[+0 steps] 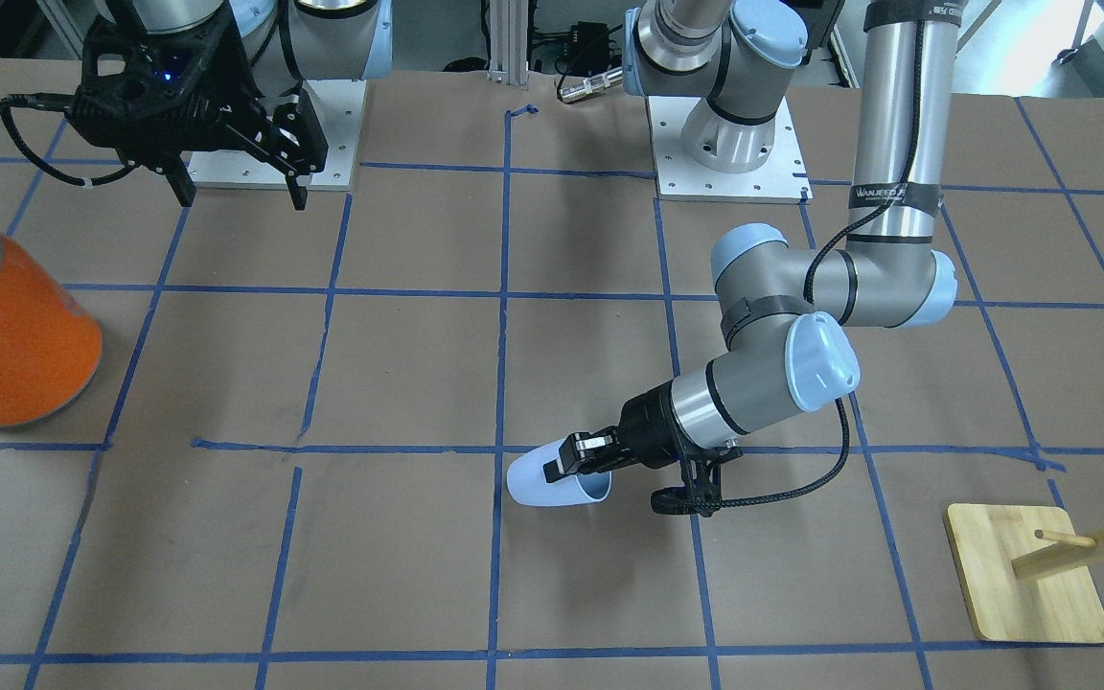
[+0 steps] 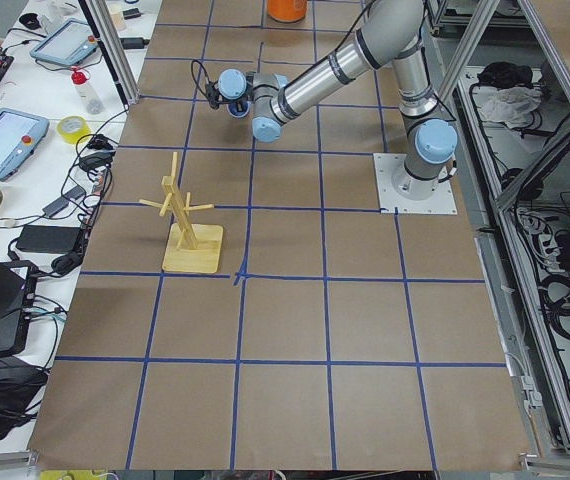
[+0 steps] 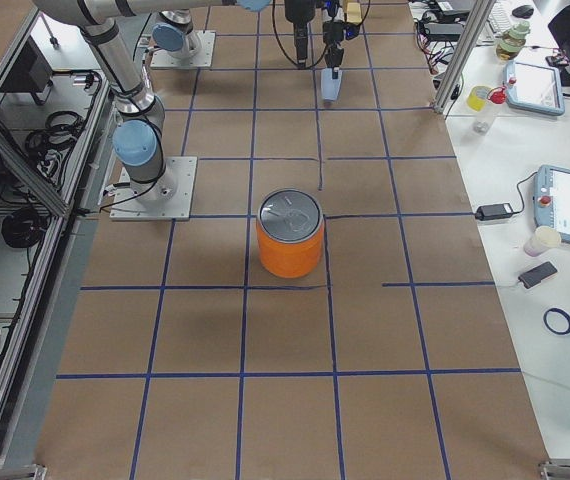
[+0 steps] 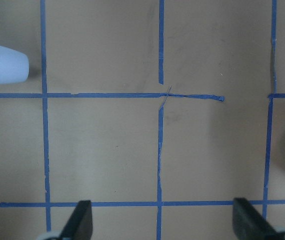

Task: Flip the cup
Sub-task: 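Close the left gripper on the cup rim and lift it, then rotate the cup upright with the left gripper, moving toward the wooden stand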

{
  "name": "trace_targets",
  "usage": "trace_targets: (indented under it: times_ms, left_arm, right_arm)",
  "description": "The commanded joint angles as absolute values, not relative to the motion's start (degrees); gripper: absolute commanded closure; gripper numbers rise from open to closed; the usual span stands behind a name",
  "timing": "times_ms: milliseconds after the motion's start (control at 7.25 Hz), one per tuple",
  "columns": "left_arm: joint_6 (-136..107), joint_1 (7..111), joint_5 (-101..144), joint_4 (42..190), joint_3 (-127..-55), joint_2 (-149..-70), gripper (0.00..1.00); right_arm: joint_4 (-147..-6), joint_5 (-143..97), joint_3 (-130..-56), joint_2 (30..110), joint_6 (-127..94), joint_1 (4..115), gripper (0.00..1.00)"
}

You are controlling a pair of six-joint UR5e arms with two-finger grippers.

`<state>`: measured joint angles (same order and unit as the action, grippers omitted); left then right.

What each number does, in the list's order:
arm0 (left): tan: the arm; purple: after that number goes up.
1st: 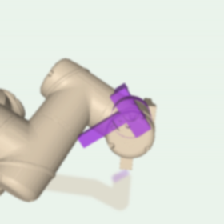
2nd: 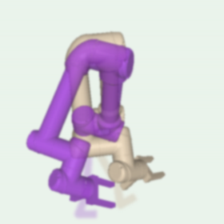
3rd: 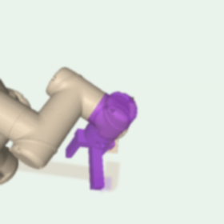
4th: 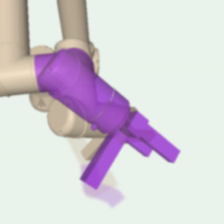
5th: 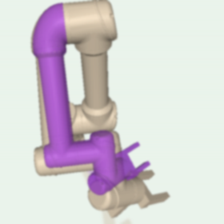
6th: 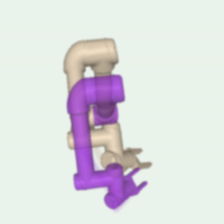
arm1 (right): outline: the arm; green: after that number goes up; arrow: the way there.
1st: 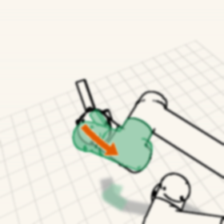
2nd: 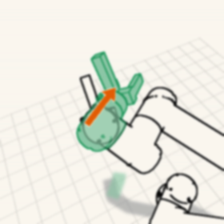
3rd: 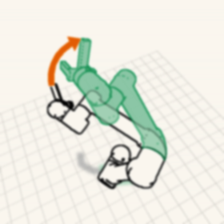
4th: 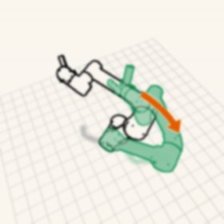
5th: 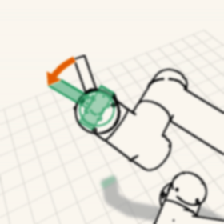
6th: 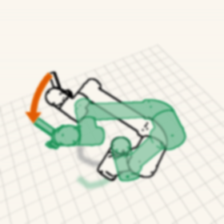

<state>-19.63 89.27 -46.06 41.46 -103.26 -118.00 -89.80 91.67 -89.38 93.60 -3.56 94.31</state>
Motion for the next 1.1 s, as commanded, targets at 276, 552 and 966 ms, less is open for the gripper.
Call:
trace_targets:
  times_ms: [276, 552, 966]
  left_arm:
    - [-21.7, 89.7, -58.3, 42.6, -98.7, -113.6, 1.00]
    - [-13.6, 89.4, -70.7, 52.2, -94.3, -111.5, 1.00]
    - [5.4, 88.5, -89.5, 64.0, -84.2, -113.7, 1.00]
  right_arm:
    - [-90.0, 91.7, -89.9, 93.6, -3.5, 94.3, 0.00]
    - [-90.0, 91.7, -89.9, 93.6, -3.6, 94.3, 0.00]
    - [-90.0, 91.7, -89.9, 93.6, -3.6, 94.3, 0.00]
